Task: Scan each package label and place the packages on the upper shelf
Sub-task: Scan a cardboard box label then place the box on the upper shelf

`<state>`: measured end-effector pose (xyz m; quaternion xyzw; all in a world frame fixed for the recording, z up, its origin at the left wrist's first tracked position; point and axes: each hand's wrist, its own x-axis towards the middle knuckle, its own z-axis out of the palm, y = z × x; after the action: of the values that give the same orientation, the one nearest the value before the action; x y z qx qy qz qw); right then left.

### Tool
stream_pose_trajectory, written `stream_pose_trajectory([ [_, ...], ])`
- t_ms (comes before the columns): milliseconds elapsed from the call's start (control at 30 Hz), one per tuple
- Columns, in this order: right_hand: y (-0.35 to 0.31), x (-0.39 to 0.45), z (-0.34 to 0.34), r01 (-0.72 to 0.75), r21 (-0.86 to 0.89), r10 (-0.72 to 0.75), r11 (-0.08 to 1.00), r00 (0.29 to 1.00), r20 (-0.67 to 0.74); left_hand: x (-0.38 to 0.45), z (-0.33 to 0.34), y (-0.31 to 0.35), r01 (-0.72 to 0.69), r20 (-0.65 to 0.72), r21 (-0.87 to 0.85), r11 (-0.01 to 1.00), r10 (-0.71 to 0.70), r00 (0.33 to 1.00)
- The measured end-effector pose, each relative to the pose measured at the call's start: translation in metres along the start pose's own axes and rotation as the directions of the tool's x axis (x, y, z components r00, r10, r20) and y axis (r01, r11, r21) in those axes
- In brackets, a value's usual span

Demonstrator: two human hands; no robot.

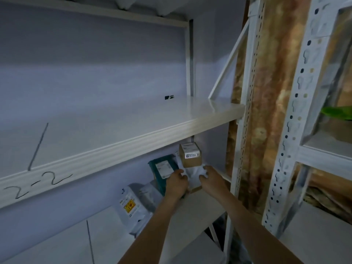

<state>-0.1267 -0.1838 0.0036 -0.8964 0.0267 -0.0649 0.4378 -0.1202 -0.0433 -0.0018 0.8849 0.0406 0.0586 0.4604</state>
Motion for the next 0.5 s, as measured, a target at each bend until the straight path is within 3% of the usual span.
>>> stream_pose_trajectory([
  [100, 0.003, 0.044, 0.006, 0.013, 0.029, -0.013, 0.999, 1.0, -0.006, 0.04, 0.015, -0.007, 0.06, 0.015, -0.113, 0.992, -0.059, 0.998],
  [267, 0.01, 0.124, 0.022, 0.067, -0.152, -0.075, 0.986, 0.996, -0.048, 0.102, 0.034, -0.015, 0.183, 0.071, -0.346, 0.92, -0.169, 0.983],
  [367, 0.013, 0.161, 0.029, -0.036, 0.057, 0.041, 0.998, 0.995, -0.087, 0.135, 0.042, -0.01, 0.185, 0.076, -0.475, 0.86, -0.17, 0.983],
  [500, 0.015, 0.195, 0.038, -0.199, 0.247, 0.199, 0.948, 0.98, 0.028, 0.173, 0.049, 0.0, 0.229, 0.092, -0.58, 0.782, -0.216, 0.972],
])
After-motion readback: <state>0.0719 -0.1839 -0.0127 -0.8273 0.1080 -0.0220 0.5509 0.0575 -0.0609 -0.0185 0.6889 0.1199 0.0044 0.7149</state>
